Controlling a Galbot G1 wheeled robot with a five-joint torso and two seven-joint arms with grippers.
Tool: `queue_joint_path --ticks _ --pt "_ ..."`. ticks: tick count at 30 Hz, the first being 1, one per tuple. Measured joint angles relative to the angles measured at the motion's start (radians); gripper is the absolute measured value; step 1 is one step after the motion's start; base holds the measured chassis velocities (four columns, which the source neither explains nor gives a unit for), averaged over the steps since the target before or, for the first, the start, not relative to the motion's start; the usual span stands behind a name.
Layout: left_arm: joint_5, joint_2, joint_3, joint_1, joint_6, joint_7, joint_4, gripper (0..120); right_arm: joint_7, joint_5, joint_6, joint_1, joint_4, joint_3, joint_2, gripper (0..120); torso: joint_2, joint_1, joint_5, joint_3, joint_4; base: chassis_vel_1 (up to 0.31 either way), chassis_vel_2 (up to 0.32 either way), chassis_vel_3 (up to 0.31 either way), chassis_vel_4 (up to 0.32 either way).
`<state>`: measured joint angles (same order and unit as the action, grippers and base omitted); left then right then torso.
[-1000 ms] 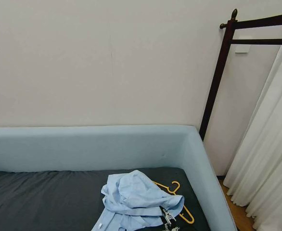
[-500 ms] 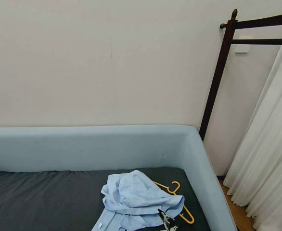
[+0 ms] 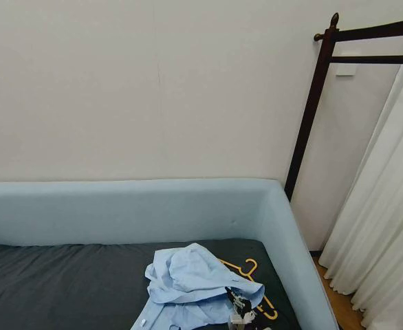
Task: Pick up the clothes from the sofa and hang them on the clothes hanger.
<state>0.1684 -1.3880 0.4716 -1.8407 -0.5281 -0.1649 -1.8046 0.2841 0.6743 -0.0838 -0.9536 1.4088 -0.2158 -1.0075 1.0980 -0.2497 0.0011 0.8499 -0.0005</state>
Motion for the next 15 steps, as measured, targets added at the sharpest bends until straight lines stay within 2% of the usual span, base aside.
queue_joint_path --ticks 2,4,7,8,11,15 --pt "-0.001 0.008 0.000 0.008 0.004 0.002 0.005 99 -0.048 -0.079 0.035 0.023 0.091 -0.017 0.048 0 0.000 0.000 -0.0001 0.000 0.0001 0.000 0.000 0.000 0.000" --pt "-0.001 0.011 0.000 0.011 0.006 0.003 0.007 99 -0.066 -0.104 0.050 0.032 0.122 -0.022 0.065 0 0.000 0.000 0.0000 0.000 0.0001 0.000 0.000 0.000 0.000" --pt "-0.008 0.024 -0.003 0.028 0.011 0.017 0.018 99 -0.175 -0.232 0.149 0.097 0.283 -0.057 0.167 0 0.000 0.000 0.0000 0.000 0.0002 0.000 0.000 0.000 0.000" --pt "-0.008 0.024 -0.003 0.028 0.011 0.017 0.018 99 -0.175 -0.232 0.149 0.097 0.283 -0.057 0.167 0 0.000 0.000 0.0000 0.000 0.0002 0.000 0.000 0.000 0.000" --pt "-0.024 0.042 -0.006 0.044 0.011 0.032 0.030 99 -0.252 -0.360 0.234 0.157 0.393 -0.085 0.240 0 0.000 0.000 0.0000 0.000 0.0001 0.000 0.000 0.000 0.000" --pt "-0.049 0.062 -0.011 0.062 0.009 0.046 0.044 99 -0.282 -0.529 0.331 0.202 0.473 -0.102 0.273 0 0.000 0.000 -0.0001 0.000 0.0002 0.000 0.000 0.000 0.000"
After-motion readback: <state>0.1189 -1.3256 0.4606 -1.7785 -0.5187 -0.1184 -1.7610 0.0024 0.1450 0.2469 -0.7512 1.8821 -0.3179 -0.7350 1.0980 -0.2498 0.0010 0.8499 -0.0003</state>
